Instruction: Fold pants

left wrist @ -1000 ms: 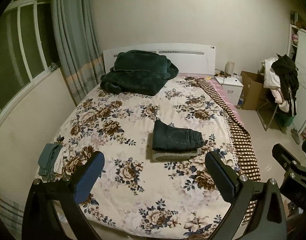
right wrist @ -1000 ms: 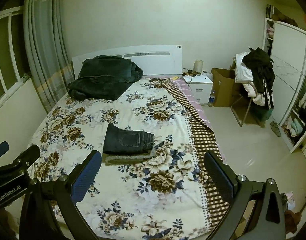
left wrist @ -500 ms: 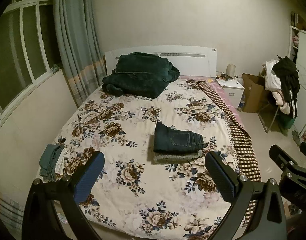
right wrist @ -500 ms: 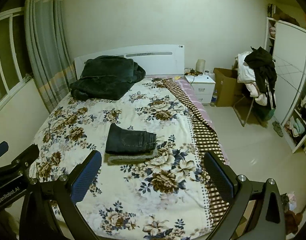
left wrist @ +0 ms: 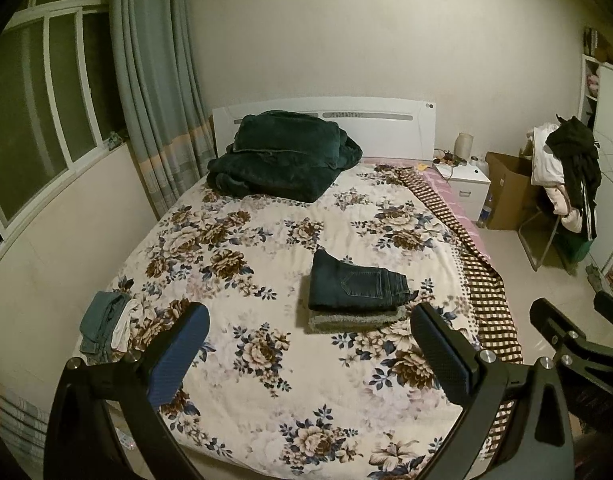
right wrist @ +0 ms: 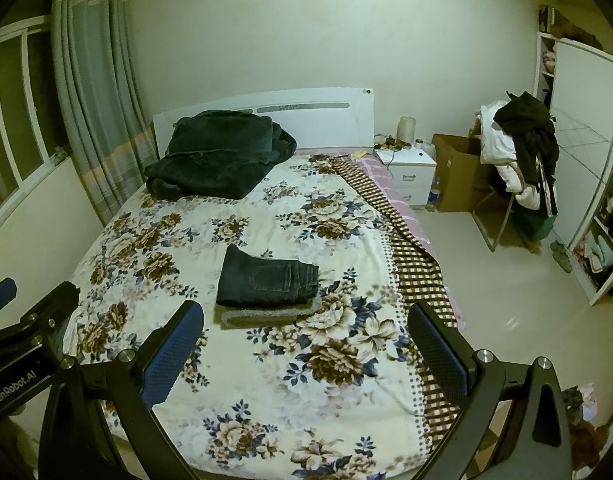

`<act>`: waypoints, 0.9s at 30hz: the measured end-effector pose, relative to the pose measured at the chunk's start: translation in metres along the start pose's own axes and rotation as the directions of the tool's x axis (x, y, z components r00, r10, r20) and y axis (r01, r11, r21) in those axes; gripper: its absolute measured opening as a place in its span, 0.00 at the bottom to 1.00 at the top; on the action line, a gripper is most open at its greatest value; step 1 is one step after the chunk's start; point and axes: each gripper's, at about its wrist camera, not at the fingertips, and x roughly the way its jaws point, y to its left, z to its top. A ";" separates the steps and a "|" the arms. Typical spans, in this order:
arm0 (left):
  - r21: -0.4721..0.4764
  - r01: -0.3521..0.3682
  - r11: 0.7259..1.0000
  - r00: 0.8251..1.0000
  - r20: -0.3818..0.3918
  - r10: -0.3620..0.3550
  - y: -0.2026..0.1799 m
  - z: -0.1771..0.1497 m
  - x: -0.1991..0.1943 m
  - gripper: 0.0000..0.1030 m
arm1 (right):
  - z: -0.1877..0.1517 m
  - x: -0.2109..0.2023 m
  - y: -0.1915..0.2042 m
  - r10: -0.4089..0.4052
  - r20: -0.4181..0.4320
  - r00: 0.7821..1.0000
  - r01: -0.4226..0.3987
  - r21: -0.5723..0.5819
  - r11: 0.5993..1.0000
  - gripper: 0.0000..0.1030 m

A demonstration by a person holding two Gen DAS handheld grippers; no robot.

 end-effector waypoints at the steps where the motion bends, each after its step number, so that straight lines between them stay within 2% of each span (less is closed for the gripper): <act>1: 0.000 0.000 1.000 1.000 0.000 0.000 0.000 0.000 0.000 1.00 | -0.001 0.000 0.001 0.001 -0.001 1.000 -0.001 -0.001 1.000 1.00; 14: -0.008 -0.023 1.000 1.000 0.001 0.023 0.004 0.004 -0.002 1.00 | -0.010 0.006 0.013 0.020 -0.007 1.000 -0.020 -0.013 1.000 1.00; 27: -0.009 -0.038 0.999 0.999 -0.001 0.038 0.007 -0.006 -0.005 1.00 | -0.012 0.009 0.016 0.029 -0.019 0.999 -0.030 -0.014 0.999 1.00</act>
